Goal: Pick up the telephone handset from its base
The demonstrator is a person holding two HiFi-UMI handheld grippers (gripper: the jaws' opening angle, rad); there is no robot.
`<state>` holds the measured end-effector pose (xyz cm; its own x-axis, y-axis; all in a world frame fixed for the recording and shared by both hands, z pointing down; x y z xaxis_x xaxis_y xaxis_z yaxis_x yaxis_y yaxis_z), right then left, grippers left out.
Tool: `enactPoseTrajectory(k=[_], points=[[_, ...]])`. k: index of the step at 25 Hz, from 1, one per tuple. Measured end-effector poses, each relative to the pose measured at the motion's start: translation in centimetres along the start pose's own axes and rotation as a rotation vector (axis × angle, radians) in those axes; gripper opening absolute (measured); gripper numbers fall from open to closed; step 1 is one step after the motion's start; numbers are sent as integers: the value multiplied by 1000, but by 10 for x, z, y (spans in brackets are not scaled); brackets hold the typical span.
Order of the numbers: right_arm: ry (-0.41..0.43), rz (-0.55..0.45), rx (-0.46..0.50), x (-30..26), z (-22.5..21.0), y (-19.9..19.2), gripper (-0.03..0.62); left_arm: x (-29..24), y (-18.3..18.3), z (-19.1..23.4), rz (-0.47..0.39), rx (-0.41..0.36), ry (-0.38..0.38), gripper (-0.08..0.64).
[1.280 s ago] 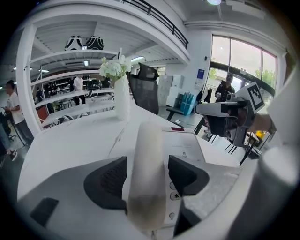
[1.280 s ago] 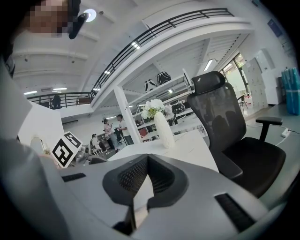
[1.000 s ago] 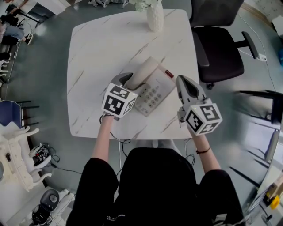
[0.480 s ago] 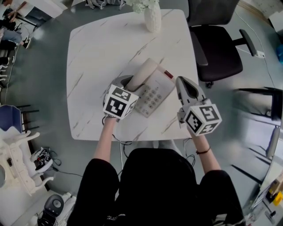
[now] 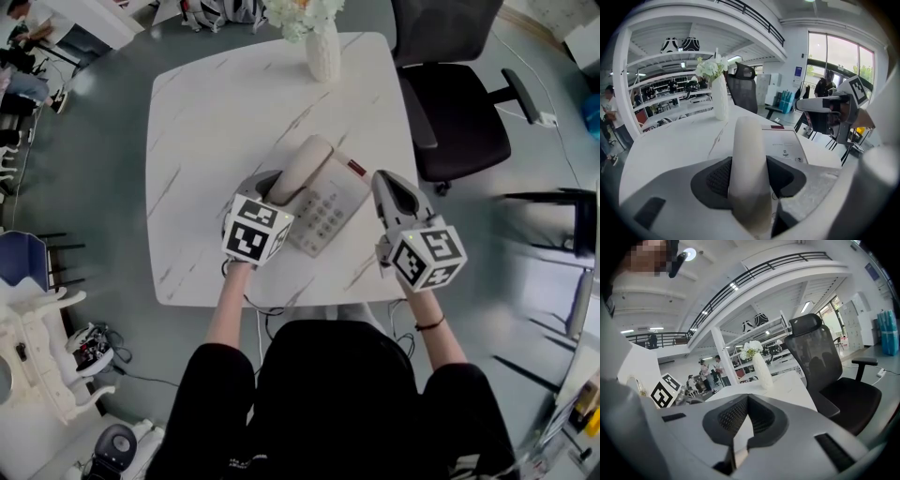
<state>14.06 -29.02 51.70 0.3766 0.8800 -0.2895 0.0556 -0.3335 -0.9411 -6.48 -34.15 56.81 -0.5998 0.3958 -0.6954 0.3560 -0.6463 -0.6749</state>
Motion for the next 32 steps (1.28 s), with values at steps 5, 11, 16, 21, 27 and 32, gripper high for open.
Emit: enactPoseTrajectory(k=[5, 11, 16, 21, 27, 32], points=[[13, -1, 6, 0, 4, 3, -9, 13, 6, 2, -65, 53, 1, 210], [29, -9, 22, 3, 11, 9, -9, 35, 11, 0, -144, 117, 5, 210], [37, -32, 39, 4, 15, 19, -9, 54, 12, -5, -202, 162, 14, 210], [65, -62, 50, 7, 22, 30, -9, 74, 15, -12, -276, 220, 19, 210], [96, -120, 81, 10, 28, 47, -9, 98, 20, -19, -363, 251, 49, 210], [120, -157, 106, 14, 35, 58, -9, 116, 21, -20, -420, 262, 88, 210]])
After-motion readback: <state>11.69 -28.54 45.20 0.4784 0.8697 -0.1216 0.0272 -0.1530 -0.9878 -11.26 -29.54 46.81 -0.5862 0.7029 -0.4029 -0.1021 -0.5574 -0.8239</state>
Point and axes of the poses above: the fingertips, and each gripper's own axes: x backward along the fingers, z to its left, y out of its top, the point moved 6 cm from there along x, backward along the fingers, and after that the axes turned 11 degrees about x, right-handed, at the moved point
